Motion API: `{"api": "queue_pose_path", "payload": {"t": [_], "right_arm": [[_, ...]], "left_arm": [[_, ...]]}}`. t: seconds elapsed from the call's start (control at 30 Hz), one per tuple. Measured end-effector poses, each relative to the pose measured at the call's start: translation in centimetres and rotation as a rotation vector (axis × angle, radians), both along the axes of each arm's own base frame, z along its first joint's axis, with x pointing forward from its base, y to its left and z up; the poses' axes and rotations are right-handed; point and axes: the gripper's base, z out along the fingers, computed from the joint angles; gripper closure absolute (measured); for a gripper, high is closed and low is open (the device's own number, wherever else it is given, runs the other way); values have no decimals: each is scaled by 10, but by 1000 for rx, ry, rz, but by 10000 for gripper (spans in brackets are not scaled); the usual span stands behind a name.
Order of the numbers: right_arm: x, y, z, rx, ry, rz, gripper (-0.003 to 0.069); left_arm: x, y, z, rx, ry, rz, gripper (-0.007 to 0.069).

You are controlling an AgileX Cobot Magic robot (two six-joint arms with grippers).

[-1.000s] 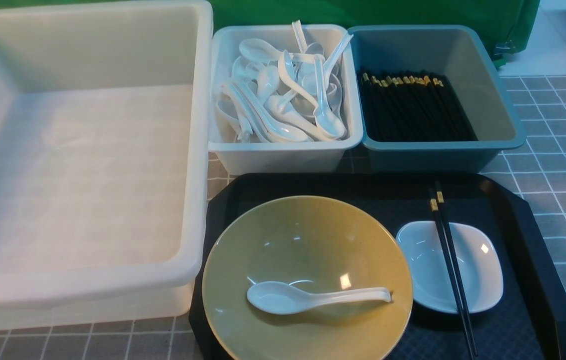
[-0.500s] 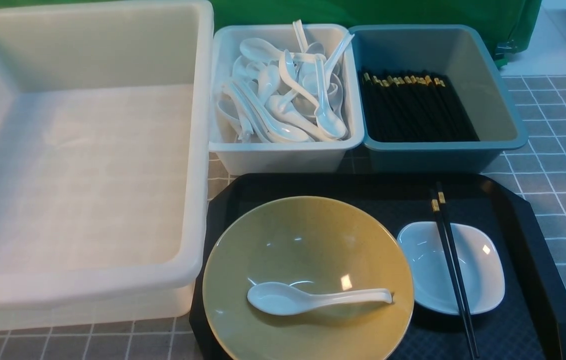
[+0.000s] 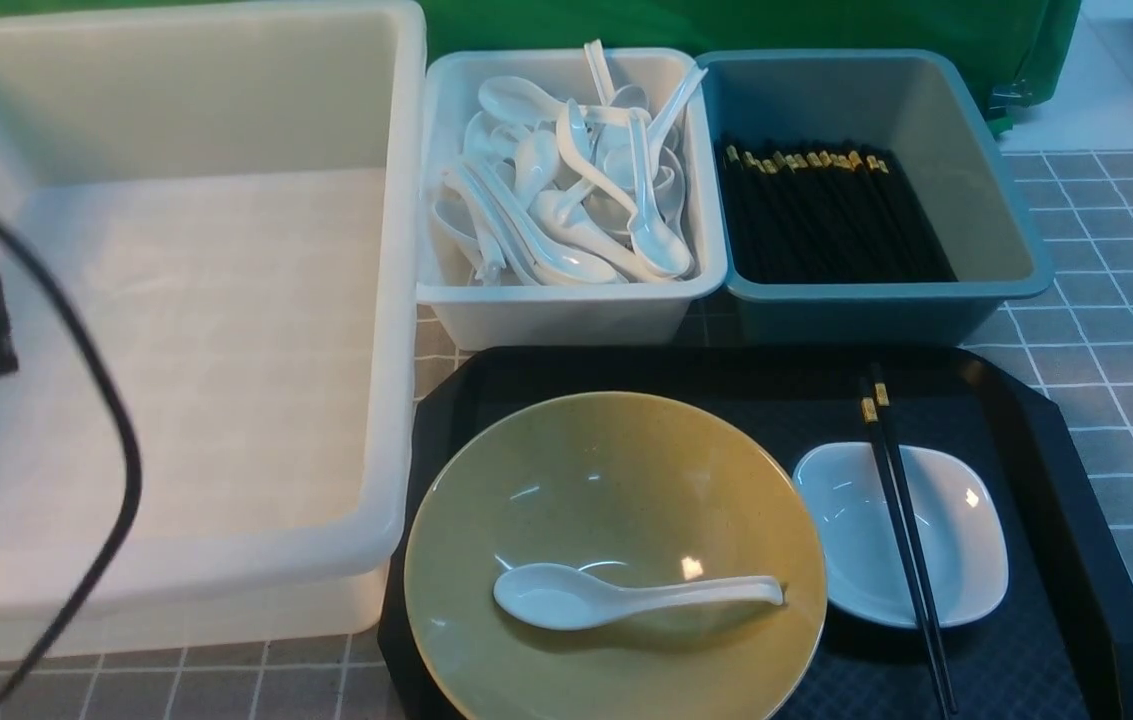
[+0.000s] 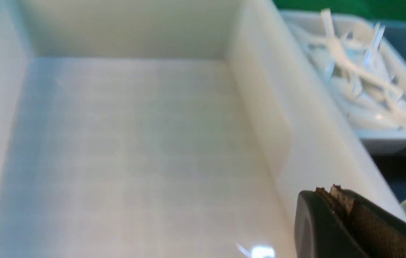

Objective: On grey table put chopsticks spoon bowls plates into blue grey white boxes.
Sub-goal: 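Move the grippers toward the tableware on the black tray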

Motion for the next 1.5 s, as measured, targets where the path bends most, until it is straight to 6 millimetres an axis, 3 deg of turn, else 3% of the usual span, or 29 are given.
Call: {"api": "queue_pose_path", "payload": {"t": [0.07,0.23,0.3,0.33,0.4,0.53,0.63,0.77,0.87,1.03,1.13,1.37,1.5], "right_arm": [[13,6,5,-26,72,68,625],[47,32,-7,-78,296,256,625],[61,47,-22,-94,407,322,625],[64,50,-24,-97,421,332,625],[76,67,-39,-104,494,373,625],[90,101,-65,-105,548,420,623],[99,109,-77,-92,572,395,613],[106,111,-89,-89,600,372,565],[112,114,-97,-77,597,344,489],[124,113,-106,-77,558,241,264],[128,112,-110,-87,552,215,175],[137,115,-134,-91,599,191,149],[141,117,-146,-87,609,179,186]], "left_arm": [[17,-3,6,32,72,-39,634],[52,-39,0,95,237,-256,634],[63,-71,-9,137,282,-406,634],[63,-73,-10,141,284,-418,634],[72,-110,-14,185,301,-557,634],[77,-168,-10,258,289,-741,634],[75,-185,-10,285,292,-797,634],[71,-193,-15,308,328,-832,634],[70,-194,-17,320,345,-841,634],[69,-194,-18,337,352,-843,634],[69,-194,-18,337,353,-843,634],[70,-194,-18,338,346,-843,634],[70,-194,-18,338,346,-843,634]]}}
